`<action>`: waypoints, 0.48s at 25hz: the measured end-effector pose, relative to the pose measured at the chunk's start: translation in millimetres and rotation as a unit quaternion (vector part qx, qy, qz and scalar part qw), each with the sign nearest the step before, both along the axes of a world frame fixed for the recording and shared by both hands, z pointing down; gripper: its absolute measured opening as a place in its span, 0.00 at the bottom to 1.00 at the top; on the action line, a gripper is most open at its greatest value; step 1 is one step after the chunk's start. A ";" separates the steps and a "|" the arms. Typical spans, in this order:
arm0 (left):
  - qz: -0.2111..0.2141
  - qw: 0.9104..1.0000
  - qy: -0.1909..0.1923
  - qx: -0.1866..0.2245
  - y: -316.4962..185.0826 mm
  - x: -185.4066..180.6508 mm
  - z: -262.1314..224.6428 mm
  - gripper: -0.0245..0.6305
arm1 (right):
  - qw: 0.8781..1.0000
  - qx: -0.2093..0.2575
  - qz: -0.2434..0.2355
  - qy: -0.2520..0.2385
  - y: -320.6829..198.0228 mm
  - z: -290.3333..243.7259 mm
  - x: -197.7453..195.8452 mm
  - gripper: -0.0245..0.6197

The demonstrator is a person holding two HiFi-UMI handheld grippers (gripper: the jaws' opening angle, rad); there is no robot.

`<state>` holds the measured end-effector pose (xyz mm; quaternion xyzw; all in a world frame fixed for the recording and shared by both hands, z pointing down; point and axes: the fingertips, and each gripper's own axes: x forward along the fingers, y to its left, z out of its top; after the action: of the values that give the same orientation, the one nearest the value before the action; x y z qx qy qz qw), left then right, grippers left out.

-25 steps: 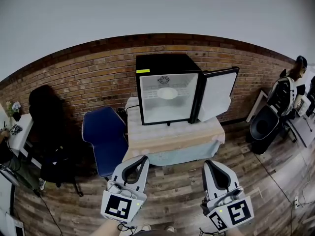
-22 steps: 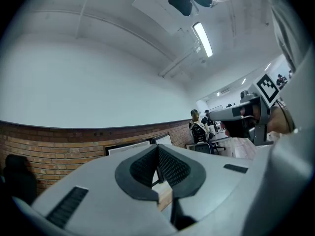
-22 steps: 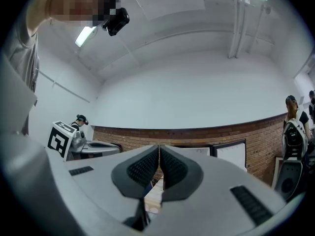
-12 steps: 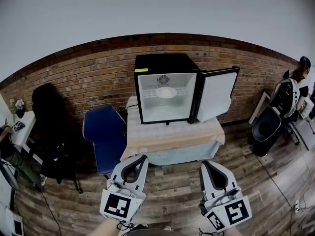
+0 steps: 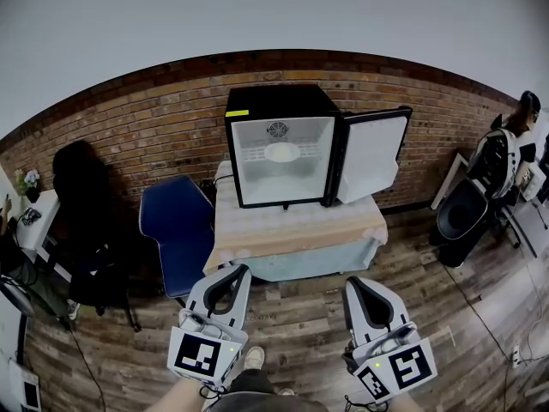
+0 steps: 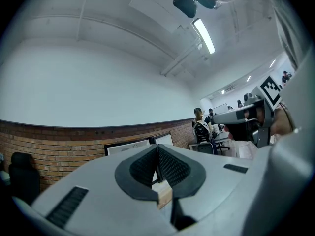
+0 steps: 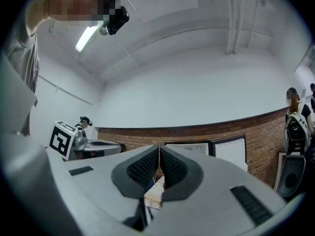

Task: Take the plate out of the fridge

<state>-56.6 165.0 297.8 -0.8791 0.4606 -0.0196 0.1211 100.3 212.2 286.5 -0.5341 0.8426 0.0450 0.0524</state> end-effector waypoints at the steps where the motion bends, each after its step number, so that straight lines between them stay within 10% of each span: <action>1: -0.002 1.000 0.000 0.000 -0.3 -0.2 -0.9 0.07 | 1.000 -0.001 -0.001 0.000 -0.2 1.3 -0.3 0.09; 12: 0.003 1.000 0.007 -0.006 -27.5 -0.1 9.2 0.07 | 1.000 0.003 0.001 0.014 -33.8 12.6 -5.9 0.09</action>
<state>-56.7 137.5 307.0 -0.8815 0.4583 -0.0158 0.1123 94.4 178.4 299.1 -0.5337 0.8428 0.0552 0.0428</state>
